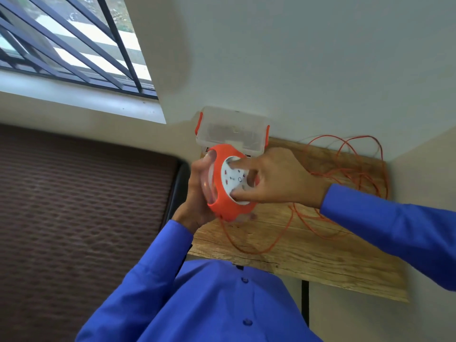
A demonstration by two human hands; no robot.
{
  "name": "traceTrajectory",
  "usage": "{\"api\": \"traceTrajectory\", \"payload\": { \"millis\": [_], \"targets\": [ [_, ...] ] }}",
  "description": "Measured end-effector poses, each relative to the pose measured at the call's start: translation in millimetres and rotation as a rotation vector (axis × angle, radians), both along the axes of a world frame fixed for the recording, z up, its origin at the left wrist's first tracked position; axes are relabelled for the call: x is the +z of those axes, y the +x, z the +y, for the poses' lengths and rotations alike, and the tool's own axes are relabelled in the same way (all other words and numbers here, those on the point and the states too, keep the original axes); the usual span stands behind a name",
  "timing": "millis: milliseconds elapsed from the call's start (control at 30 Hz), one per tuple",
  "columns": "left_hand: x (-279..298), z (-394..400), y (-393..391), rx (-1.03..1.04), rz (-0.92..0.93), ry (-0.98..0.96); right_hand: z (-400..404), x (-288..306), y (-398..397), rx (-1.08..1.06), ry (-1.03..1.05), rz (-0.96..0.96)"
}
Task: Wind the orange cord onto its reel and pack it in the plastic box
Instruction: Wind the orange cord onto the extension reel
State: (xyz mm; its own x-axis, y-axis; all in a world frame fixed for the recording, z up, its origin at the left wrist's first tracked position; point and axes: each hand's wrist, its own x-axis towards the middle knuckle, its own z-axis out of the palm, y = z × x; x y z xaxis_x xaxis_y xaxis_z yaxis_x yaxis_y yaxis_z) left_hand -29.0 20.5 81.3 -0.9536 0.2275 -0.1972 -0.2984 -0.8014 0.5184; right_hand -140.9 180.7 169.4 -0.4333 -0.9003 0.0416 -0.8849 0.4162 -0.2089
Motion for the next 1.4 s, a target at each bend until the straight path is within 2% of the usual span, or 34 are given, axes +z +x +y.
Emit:
{"api": "traceTrajectory", "payload": {
  "millis": [100, 200, 267, 333, 367, 400, 500, 567, 667, 767, 867, 967, 1033, 1100, 1167, 1267, 1333, 1400],
  "targets": [
    [-4.2, 4.6, -7.1, 0.115, 0.021, -0.202, -9.9, -10.5, 1.1, -0.367, -0.199, -0.392],
    [-12.2, 5.9, -7.7, 0.166, 0.033, -0.513, -12.1, -22.0, 2.2, -0.670, -0.241, -0.811],
    [-16.4, 2.5, -4.7, 0.210, 0.039, -0.576, -8.9, -25.4, 1.5, -0.769, -0.178, -1.119],
    [-14.8, -0.7, -4.7, 0.290, 0.022, -0.487, -1.7, -25.1, 0.6, -0.686, -0.151, -1.214],
    [-13.4, -1.4, -6.9, 0.313, 0.012, -0.411, 2.3, -24.6, 2.5, -0.581, -0.165, -1.156],
    [-12.2, -2.0, -9.4, 0.321, -0.001, -0.324, 7.1, -23.5, 6.2, -0.450, -0.181, -1.008],
    [-7.7, -4.1, -15.1, 0.229, 0.005, -0.148, 18.0, -22.9, 12.6, -0.009, -0.114, -0.207],
    [-8.8, -4.3, -15.6, 0.103, 0.012, -0.080, 22.0, -18.1, 8.5, 0.198, -0.032, 0.150],
    [-16.0, -6.5, -15.5, 0.017, -0.067, -0.054, 29.9, -11.6, 1.2, 0.437, 0.027, 0.366],
    [-22.3, -3.9, -16.2, -0.038, -0.087, -0.034, 30.7, -9.2, -1.1, 0.590, 0.169, 0.477],
    [-22.6, 1.7, -19.8, -0.072, -0.158, -0.065, 27.5, -2.2, -10.7, 0.682, 0.211, 0.552],
    [-17.6, 7.1, -20.6, -0.061, -0.135, -0.051, 25.3, 4.3, -22.6, 0.699, 0.171, 0.576],
    [-13.6, 9.9, -21.1, -0.056, -0.047, -0.024, 24.5, 5.4, -23.5, 0.518, 0.124, 0.398],
    [-10.5, 13.1, -24.0, -0.041, 0.031, -0.016, 23.5, 6.1, -16.3, 0.139, 0.003, 0.113],
    [-2.5, 18.2, -26.7, 0.008, 0.058, -0.093, 17.1, 3.8, -7.1, -0.196, -0.127, -0.154],
    [5.5, 20.0, -22.6, 0.194, 0.111, -0.413, -0.7, 1.3, -9.2, -0.551, -0.288, -0.615],
    [3.8, 16.1, -26.0, 0.242, 0.175, -0.608, -6.4, -2.0, -16.6, -0.778, -0.241, -0.972],
    [-0.6, 9.6, -32.3, 0.220, 0.146, -0.685, -5.0, -5.2, -15.5, -0.855, -0.168, -1.231]
  ]
}}
